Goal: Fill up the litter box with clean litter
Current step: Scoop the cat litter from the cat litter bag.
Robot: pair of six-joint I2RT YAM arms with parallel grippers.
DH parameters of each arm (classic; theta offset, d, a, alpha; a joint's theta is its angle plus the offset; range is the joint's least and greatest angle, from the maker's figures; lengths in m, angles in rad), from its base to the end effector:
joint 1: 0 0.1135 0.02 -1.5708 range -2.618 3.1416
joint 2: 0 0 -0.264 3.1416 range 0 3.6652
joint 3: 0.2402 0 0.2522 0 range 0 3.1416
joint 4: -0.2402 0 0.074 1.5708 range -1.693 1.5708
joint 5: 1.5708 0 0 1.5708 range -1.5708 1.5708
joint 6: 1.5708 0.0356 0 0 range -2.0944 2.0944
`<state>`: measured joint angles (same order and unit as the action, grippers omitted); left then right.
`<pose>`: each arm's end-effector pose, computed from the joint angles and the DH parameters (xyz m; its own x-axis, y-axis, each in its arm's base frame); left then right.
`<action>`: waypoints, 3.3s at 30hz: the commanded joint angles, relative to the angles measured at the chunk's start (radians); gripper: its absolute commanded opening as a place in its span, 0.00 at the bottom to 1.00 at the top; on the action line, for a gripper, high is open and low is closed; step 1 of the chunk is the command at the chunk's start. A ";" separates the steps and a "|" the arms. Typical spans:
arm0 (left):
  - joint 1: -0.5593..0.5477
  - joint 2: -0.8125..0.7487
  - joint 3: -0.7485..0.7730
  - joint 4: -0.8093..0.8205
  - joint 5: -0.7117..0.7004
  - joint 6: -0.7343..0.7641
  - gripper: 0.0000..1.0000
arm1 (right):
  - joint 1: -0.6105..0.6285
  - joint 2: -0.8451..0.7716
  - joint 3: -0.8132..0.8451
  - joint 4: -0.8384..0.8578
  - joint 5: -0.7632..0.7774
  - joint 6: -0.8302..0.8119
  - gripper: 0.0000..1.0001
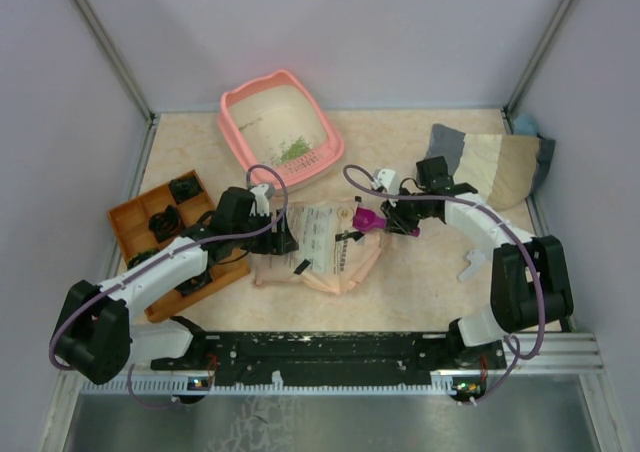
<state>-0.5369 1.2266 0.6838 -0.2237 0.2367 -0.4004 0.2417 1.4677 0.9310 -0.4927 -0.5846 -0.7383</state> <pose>0.2105 -0.1350 0.2115 -0.7993 0.0348 -0.6000 0.3592 0.8280 -0.4306 0.2744 0.0879 0.2136 -0.2952 -0.6508 -0.6995 -0.9119 0.4105 0.0030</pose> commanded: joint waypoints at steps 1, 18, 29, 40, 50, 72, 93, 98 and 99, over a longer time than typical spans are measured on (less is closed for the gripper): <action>-0.002 -0.009 0.003 0.008 0.006 0.003 0.78 | -0.020 -0.035 -0.003 0.000 -0.060 0.003 0.00; -0.002 -0.034 0.014 -0.012 -0.007 0.020 0.78 | -0.080 -0.084 -0.042 -0.002 -0.062 0.013 0.00; -0.002 -0.017 0.023 -0.007 0.008 0.021 0.78 | -0.112 -0.094 -0.101 0.102 -0.155 0.062 0.00; -0.002 0.025 0.051 -0.004 0.032 0.012 0.77 | -0.110 -0.035 -0.107 0.231 -0.251 0.113 0.00; -0.003 0.018 0.048 -0.010 0.027 0.017 0.77 | -0.111 -0.072 -0.161 0.228 -0.192 0.155 0.00; -0.002 0.033 0.076 -0.049 0.031 0.038 0.77 | -0.199 -0.227 -0.267 0.265 -0.150 0.284 0.00; -0.002 -0.033 0.105 -0.107 0.019 0.061 0.77 | -0.218 -0.276 -0.249 0.141 -0.075 0.255 0.00; -0.002 -0.056 0.106 -0.122 0.009 0.078 0.77 | -0.217 -0.306 -0.207 0.075 -0.028 0.249 0.00; -0.002 -0.062 0.105 -0.124 0.006 0.083 0.77 | -0.216 -0.308 -0.194 0.059 -0.025 0.246 0.00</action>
<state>-0.5369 1.2018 0.7570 -0.3313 0.2508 -0.3485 0.0349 1.2026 0.6693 -0.3935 -0.6243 -0.4755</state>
